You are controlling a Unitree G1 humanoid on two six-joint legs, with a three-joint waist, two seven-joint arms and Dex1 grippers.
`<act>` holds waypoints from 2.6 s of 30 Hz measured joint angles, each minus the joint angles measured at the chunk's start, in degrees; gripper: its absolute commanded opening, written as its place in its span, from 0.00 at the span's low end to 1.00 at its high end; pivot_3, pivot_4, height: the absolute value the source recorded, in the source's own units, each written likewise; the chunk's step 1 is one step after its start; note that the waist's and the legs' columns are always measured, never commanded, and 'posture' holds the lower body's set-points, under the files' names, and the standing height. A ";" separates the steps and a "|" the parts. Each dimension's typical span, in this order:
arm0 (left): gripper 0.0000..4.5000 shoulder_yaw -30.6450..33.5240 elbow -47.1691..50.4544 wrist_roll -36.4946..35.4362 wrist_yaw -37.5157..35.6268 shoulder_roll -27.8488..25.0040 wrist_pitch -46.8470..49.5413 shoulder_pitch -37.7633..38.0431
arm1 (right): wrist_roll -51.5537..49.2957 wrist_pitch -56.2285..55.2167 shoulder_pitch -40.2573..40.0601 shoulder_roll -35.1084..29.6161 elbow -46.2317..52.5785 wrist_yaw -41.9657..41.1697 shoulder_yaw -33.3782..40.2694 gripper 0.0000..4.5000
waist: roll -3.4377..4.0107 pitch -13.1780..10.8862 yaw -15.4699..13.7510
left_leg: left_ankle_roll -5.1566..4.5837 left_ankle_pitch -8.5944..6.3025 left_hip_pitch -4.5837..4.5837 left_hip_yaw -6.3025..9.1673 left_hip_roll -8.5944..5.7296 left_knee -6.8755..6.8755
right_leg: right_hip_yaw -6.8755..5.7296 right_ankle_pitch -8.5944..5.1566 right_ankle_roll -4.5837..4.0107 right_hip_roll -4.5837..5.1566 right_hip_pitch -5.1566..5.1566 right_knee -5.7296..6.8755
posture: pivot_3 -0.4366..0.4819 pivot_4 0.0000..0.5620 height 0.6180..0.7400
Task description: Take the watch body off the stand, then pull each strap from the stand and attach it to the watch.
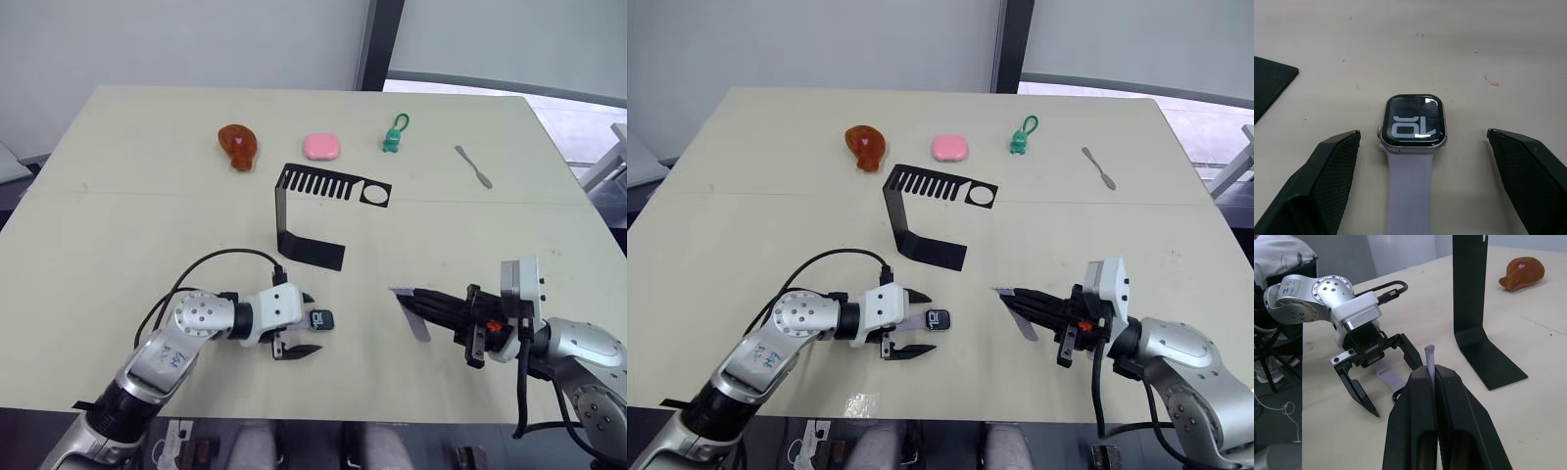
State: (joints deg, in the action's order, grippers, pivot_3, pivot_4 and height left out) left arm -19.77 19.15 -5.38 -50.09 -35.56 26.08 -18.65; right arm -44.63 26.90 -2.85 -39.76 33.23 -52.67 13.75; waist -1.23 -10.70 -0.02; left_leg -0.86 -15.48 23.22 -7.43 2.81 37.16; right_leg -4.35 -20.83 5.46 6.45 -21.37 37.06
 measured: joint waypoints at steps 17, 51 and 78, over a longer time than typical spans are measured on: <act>0.99 -2.09 -3.55 1.22 -0.85 2.98 0.02 -2.13 | 0.23 1.02 -0.58 0.01 0.34 1.63 -0.02 0.00 | -0.02 0.03 -0.30 | -0.04 0.01 -0.01 0.03 -0.06 0.07 | -0.03 0.00 0.01 0.00 0.07 0.04 | 0.48 0.27 1.00; 0.35 17.75 -2.46 -30.09 -3.22 4.44 34.83 -7.98 | 23.63 -25.31 -1.92 -2.12 1.26 -2.59 -6.73 0.00 | -0.04 0.10 0.11 | 0.03 0.05 -0.03 0.08 -0.05 0.17 | -0.04 -0.03 0.07 -0.14 0.04 0.38 | 0.48 0.27 1.00; 0.35 23.49 -3.94 -45.68 9.98 12.14 51.54 -11.79 | 37.83 -36.50 3.80 2.33 -3.16 3.37 -15.54 0.00 | -0.04 0.10 0.10 | 0.07 0.07 -0.02 0.12 -0.08 0.22 | 0.00 -0.04 0.07 -0.19 0.04 0.45 | 0.48 0.27 1.00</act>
State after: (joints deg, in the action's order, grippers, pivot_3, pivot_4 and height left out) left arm 3.72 15.20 -51.07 -40.11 -23.42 77.61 -30.44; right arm -6.80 -9.60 0.96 -37.43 30.07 -49.29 -1.79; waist -1.27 -10.60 0.08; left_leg -0.79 -15.41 23.20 -7.31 2.73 37.38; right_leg -4.36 -20.87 5.53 6.26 -21.33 37.51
